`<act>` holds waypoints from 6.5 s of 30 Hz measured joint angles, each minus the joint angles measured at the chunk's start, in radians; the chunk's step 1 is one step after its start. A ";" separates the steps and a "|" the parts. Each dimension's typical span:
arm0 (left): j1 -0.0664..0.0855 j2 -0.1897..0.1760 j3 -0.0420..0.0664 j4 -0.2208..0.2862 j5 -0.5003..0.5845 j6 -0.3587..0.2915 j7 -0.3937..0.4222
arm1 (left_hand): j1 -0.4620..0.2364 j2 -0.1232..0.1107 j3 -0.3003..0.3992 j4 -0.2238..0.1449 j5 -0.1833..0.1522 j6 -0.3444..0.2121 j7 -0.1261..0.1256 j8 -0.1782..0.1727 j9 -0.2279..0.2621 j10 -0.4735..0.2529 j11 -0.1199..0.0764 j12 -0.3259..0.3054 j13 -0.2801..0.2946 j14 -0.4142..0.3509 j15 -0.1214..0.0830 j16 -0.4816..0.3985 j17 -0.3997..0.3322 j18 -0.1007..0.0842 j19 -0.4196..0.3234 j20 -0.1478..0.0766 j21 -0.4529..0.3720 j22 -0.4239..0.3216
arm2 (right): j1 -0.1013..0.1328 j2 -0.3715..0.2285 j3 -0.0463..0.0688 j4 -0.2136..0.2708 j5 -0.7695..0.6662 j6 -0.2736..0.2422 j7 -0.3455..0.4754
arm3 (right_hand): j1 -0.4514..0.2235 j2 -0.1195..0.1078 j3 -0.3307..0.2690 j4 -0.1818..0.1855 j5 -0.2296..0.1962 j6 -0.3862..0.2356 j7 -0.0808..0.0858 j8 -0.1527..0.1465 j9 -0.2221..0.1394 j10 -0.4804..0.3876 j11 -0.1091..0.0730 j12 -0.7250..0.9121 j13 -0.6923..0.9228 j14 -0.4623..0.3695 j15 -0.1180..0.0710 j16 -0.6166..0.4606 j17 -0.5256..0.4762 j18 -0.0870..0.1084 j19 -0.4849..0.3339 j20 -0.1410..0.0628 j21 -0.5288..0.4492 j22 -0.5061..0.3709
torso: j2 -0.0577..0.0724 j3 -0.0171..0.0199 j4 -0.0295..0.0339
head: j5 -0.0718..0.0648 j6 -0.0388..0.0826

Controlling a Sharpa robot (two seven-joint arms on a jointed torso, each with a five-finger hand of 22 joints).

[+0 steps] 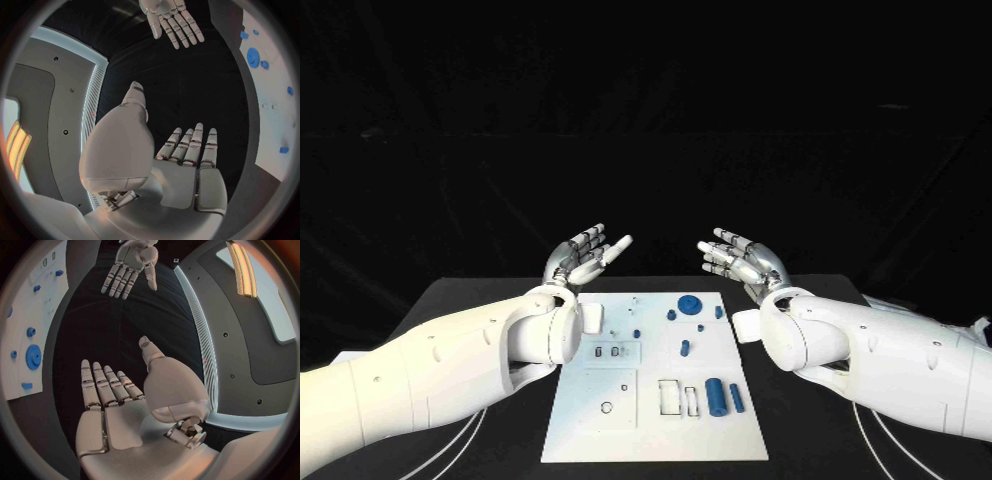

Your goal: Assemble the parts on the task board

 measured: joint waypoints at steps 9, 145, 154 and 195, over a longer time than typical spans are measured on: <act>0.000 0.000 -0.001 -0.002 0.000 0.034 -0.009 | 0.060 0.105 0.086 0.006 0.003 0.233 0.014 0.042 0.023 0.326 0.044 0.054 0.026 0.328 0.025 0.082 0.037 0.024 0.337 0.008 0.092 0.049 | 0.022 0.020 -0.012 -0.058 -0.103 0.207 -0.066 | 0.094 0.008 0.032 -0.062 -0.016 0.304 0.028 0.039 0.022 0.335 -0.036 0.049 0.015 0.322 -0.045 0.046 0.013 0.047 0.212 0.000 0.073 0.023 | -0.001 -0.0003 -0.0001 | 0.000 0.000; 0.035 -0.225 0.028 0.344 0.013 0.183 -0.053 | 0.111 0.217 0.068 -0.101 0.003 0.603 0.065 0.058 0.029 0.721 -0.032 0.069 0.034 0.698 -0.074 0.137 0.192 0.054 0.708 -0.067 0.207 0.086 | 0.166 0.206 0.021 -0.244 -1.504 0.170 -0.589 | 0.055 -0.070 0.355 -0.083 -0.068 0.786 -0.024 0.048 0.039 0.749 -0.192 0.027 0.026 0.926 -0.247 1.140 0.935 0.031 0.770 -0.197 1.105 0.836 | 0.256 -0.0154 0.1288 | -0.101 0.068; 0.037 -0.225 0.029 0.345 0.013 0.184 -0.054 | 0.111 0.217 0.068 -0.101 0.003 0.603 0.065 0.058 0.029 0.721 -0.032 0.069 0.034 0.698 -0.074 0.137 0.192 0.054 0.708 -0.067 0.207 0.086 | 0.163 0.216 0.020 -0.256 -1.503 0.185 -0.589 | 0.055 -0.070 0.356 -0.082 -0.074 0.787 -0.019 0.042 0.039 0.749 -0.192 0.027 0.025 0.926 -0.247 1.140 0.937 0.031 0.770 -0.197 1.105 0.836 | 0.259 -0.0175 0.1321 | -0.100 0.062; 0.042 -0.225 0.029 0.344 0.013 0.186 -0.055 | 0.111 0.217 0.065 -0.104 0.003 0.603 0.065 0.054 0.029 0.721 -0.032 0.065 0.034 0.694 -0.070 0.137 0.193 0.054 0.708 -0.067 0.207 0.085 | 0.165 0.244 0.023 -0.271 -1.546 0.202 -0.652 | 0.051 -0.082 0.365 -0.072 -0.078 0.777 -0.014 0.038 0.046 0.738 -0.181 0.023 0.024 0.926 -0.247 1.144 0.935 0.031 0.766 -0.193 1.109 0.833 | 0.264 -0.0222 0.1389 | -0.105 0.050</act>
